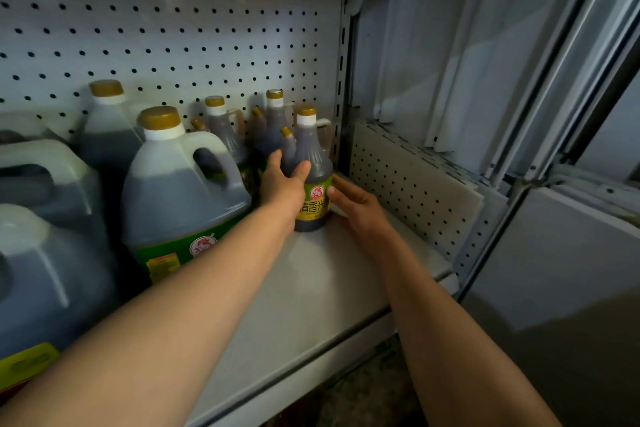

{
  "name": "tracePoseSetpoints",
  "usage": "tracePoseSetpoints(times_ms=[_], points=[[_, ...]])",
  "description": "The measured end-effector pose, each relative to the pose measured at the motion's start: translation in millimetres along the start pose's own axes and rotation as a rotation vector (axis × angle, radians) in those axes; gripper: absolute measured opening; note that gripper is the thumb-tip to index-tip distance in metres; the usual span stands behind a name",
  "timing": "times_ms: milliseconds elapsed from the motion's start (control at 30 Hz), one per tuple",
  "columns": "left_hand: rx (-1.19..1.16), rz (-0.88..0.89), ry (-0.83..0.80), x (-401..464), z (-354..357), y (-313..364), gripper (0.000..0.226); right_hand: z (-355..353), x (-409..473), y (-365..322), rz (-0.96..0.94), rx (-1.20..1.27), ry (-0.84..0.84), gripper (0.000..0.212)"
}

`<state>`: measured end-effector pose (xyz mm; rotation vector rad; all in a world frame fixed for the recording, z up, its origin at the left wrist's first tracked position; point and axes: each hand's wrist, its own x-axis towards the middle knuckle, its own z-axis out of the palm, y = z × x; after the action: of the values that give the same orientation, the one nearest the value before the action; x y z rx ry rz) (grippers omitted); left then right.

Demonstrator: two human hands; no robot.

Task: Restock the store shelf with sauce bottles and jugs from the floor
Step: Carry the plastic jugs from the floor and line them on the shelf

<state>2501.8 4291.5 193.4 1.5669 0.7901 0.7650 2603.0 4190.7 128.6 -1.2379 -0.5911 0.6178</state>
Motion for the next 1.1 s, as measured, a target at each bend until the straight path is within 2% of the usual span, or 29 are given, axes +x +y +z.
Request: tracePoseSetpoints(times_ms=[733, 833, 933, 1033, 1100], points=[[-0.003, 0.028, 0.046, 1.2, 3.6, 7.7, 0.046, 12.1, 4.3, 2.7, -0.026, -0.181, 0.034, 0.045], [0.080, -0.043, 0.088, -2.9, 4.6, 22.7, 0.050, 20.6, -9.8, -10.4, 0.038, -0.205, 0.088, 0.048], [0.100, -0.159, 0.114, -13.9, 4.2, 36.0, 0.071, 22.4, -31.2, -33.4, 0.071, -0.318, 0.205, 0.055], [0.161, -0.181, 0.047, -34.7, 3.8, 35.0, 0.086, 14.3, -52.9, -53.9, 0.049, -0.395, 0.299, 0.060], [0.171, -0.165, -0.018, -54.6, 1.5, 32.6, 0.081, 12.5, -74.1, -66.7, 0.046, -0.451, 0.356, 0.060]])
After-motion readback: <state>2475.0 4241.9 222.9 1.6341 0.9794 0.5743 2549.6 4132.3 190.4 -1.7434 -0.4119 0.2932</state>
